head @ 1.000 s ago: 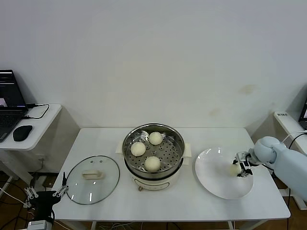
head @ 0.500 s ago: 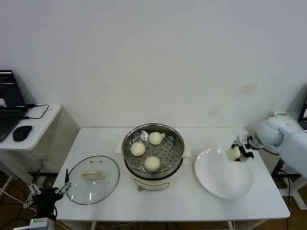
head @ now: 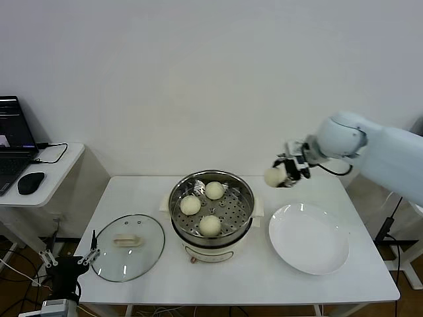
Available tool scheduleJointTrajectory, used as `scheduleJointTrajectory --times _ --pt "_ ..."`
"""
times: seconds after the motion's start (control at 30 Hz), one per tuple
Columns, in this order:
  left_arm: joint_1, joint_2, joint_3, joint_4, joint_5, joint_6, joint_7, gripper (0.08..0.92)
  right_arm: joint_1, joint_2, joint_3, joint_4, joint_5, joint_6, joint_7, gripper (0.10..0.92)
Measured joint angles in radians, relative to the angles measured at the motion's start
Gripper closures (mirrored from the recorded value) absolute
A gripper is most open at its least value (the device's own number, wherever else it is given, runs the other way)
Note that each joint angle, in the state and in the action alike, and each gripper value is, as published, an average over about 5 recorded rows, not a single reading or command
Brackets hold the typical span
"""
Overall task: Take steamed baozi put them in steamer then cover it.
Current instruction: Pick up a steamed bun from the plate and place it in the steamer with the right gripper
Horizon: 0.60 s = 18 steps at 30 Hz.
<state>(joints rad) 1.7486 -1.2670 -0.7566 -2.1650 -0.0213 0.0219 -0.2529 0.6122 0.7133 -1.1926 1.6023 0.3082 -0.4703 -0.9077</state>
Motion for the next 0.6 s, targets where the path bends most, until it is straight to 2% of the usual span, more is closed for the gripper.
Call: scheduleJointTrajectory --times 0.27,0.6 --pt "0.005 -0.002 -0.015 -0.002 -0.006 -0.002 -0.002 0.177 0.02 0.141 -0.055 0.01 0.151 -0.13 0.116 0.406" --pt "0.002 0.0 -0.028 0.007 -0.014 -0.005 -0.005 0.177 -0.041 0.256 -0.1 -0.045 0.201 -0.205 0.2 0.406"
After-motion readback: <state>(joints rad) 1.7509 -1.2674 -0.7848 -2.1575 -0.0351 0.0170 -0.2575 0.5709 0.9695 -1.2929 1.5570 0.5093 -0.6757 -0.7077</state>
